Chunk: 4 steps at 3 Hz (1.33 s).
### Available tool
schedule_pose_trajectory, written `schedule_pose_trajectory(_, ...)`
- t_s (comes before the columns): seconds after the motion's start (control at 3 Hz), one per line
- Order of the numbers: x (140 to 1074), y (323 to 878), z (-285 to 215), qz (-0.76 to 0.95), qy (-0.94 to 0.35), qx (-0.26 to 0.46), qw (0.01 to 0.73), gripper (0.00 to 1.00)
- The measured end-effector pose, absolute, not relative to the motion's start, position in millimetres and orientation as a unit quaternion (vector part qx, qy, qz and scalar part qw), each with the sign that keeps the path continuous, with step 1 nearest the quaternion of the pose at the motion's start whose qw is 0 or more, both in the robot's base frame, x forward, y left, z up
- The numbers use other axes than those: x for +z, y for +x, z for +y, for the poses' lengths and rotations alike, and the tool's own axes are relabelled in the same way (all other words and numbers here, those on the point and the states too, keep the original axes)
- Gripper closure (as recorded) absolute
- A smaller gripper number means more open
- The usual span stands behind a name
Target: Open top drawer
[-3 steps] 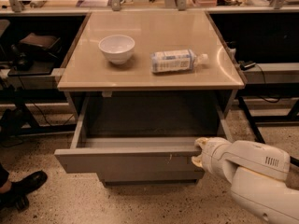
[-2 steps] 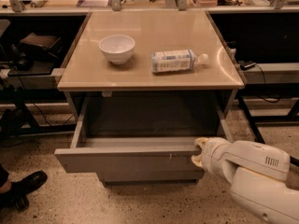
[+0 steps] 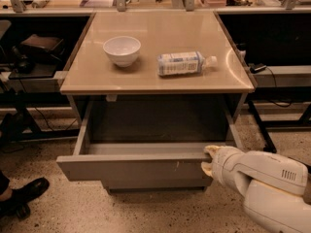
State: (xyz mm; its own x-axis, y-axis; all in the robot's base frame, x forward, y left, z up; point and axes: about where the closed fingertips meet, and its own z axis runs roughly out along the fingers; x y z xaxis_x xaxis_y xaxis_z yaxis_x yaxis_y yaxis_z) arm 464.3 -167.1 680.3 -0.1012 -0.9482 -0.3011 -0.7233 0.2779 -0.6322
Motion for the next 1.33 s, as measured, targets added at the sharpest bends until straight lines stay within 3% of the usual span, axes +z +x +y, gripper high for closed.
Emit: schedule_pose_trajectory(1.33,696,249,-231,0.753,-0.494,-0.190,0.390,1.00)
